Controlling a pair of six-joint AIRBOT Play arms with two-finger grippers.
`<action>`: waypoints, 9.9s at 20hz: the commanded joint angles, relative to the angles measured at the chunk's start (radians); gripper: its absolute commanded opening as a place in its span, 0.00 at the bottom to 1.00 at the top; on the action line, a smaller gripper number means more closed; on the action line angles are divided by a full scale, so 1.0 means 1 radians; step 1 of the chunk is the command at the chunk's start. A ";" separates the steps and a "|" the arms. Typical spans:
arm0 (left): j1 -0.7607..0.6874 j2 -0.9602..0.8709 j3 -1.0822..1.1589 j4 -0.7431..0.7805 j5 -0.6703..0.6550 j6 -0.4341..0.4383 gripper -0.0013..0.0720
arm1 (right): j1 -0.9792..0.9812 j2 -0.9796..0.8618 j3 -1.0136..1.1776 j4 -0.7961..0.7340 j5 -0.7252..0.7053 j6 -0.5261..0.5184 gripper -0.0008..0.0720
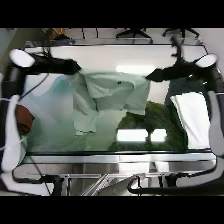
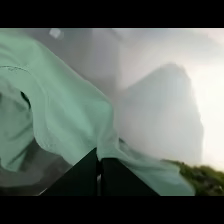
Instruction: Fold the shirts.
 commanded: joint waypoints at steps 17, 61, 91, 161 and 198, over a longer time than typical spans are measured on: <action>0.145 0.006 -0.233 -0.009 -0.446 -0.117 0.98 | -0.162 -0.238 0.052 -0.028 0.035 -0.047 0.72; 0.421 0.780 0.164 -0.153 -0.225 -0.106 0.04 | -0.288 0.720 0.135 0.340 -0.215 -0.042 0.03; 0.392 -0.263 0.055 -0.038 -0.443 -0.019 0.96 | -0.166 -0.184 0.013 0.248 -0.084 -0.134 0.46; 0.180 -0.435 0.261 -0.158 -0.066 0.042 0.92 | -0.039 -0.409 0.330 -0.019 -0.299 -0.030 0.52; 0.345 -0.040 -0.679 0.035 -0.192 0.243 0.04 | -0.229 0.056 -0.398 -0.383 0.168 0.276 0.54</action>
